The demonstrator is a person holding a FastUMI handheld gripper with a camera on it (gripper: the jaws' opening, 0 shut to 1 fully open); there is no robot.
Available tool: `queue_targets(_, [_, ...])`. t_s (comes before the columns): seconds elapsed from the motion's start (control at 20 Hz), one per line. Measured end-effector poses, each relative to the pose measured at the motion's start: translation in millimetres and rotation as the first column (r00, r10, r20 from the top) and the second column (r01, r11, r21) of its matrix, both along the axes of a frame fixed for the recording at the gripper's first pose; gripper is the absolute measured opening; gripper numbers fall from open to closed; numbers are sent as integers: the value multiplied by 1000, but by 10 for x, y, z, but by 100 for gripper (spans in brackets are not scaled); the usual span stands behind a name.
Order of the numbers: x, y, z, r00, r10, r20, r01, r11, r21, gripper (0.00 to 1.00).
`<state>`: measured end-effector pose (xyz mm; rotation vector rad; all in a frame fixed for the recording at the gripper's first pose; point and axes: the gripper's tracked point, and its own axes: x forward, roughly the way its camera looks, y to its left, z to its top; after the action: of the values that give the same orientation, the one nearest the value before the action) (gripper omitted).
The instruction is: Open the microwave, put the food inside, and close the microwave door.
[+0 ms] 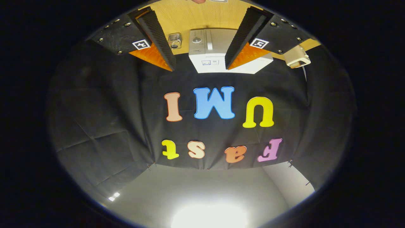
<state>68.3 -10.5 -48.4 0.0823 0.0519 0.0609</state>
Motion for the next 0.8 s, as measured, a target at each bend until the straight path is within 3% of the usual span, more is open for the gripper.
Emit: queue_targets(0.8, [1287,320,-1227,982,125,-142,-118,992,53,99])
